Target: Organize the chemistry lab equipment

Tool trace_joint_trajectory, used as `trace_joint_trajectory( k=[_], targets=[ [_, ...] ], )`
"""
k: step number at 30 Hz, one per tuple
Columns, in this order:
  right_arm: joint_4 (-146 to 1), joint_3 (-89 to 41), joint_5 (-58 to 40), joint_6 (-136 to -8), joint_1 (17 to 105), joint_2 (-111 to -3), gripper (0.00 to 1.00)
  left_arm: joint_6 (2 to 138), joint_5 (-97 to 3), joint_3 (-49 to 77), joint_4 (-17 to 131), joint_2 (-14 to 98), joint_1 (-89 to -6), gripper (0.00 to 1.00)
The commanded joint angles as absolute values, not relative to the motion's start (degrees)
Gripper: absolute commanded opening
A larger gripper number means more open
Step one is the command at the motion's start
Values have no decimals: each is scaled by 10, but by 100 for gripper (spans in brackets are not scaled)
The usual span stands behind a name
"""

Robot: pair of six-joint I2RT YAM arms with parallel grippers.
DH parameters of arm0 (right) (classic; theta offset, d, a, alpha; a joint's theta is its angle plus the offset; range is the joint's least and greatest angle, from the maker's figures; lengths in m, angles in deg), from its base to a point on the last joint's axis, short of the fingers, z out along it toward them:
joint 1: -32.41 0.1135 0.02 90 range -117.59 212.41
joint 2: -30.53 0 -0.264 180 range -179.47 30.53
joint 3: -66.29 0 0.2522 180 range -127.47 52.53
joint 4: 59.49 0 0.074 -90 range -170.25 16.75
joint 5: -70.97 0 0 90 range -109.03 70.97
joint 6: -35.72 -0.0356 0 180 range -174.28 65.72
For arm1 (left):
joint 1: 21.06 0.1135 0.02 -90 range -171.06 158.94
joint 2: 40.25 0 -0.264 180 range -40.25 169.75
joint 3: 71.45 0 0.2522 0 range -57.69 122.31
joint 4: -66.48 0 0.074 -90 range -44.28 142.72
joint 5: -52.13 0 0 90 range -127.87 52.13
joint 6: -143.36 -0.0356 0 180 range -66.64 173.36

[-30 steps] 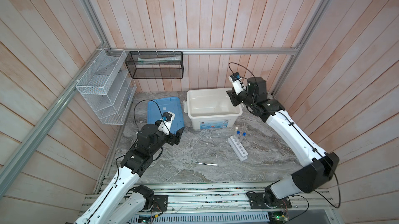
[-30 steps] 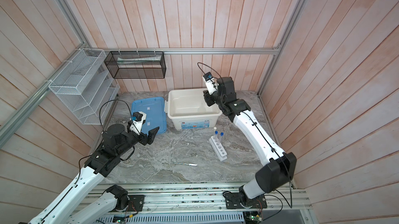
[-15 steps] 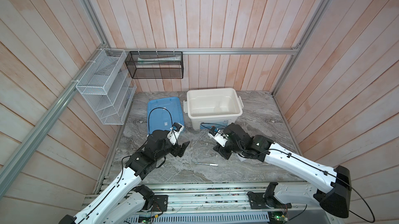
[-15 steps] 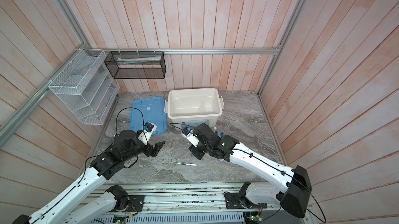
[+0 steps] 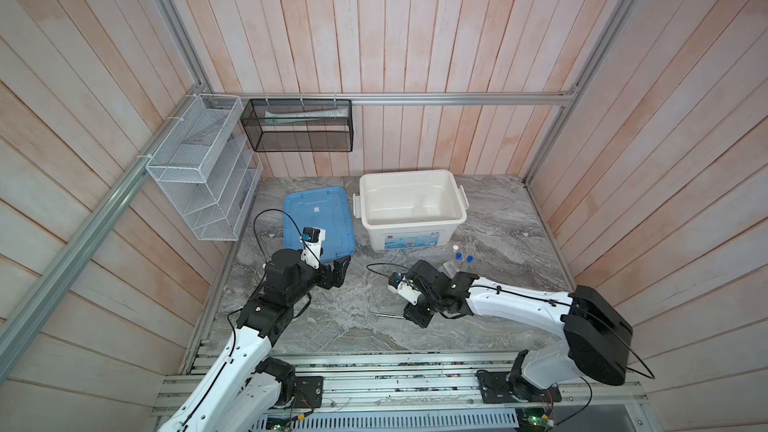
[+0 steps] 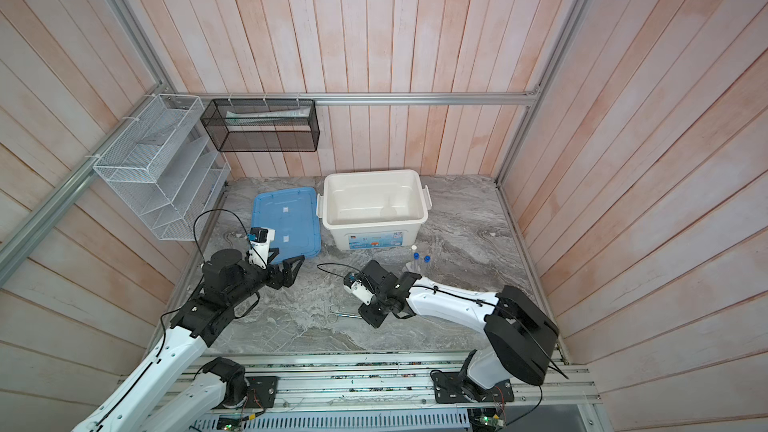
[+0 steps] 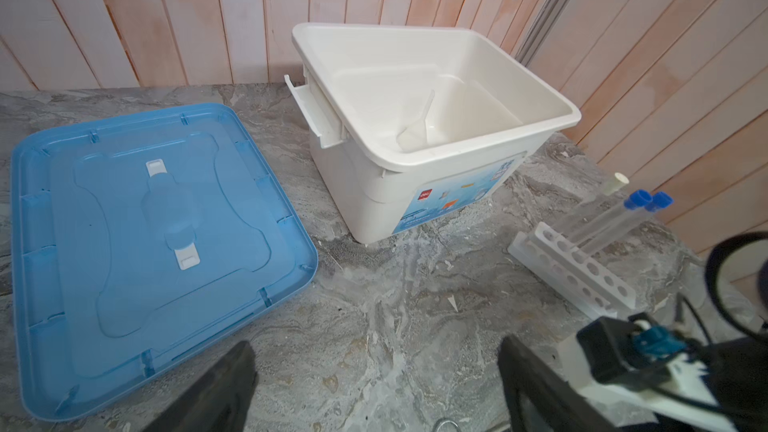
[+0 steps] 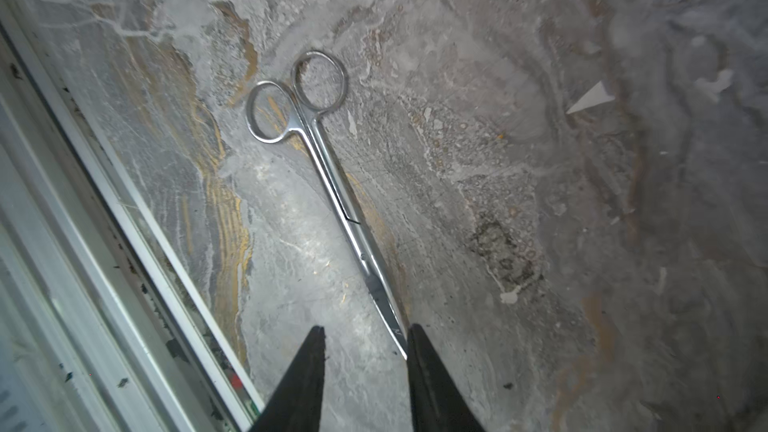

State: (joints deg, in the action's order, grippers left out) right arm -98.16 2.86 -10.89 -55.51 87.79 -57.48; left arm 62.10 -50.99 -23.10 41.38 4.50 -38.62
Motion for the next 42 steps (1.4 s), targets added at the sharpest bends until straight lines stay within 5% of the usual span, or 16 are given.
trace_joint_trajectory(
  k=[1,21,42],
  targets=[
    [-970,15,-99,-547,877,-603,35,639,-552,-230,442,38,-365,93],
    [-954,24,-102,-567,878,-670,32,651,-620,-218,483,105,-337,93],
    [-931,43,-140,-608,907,-605,8,768,-643,-268,530,151,-371,82]
  ],
)
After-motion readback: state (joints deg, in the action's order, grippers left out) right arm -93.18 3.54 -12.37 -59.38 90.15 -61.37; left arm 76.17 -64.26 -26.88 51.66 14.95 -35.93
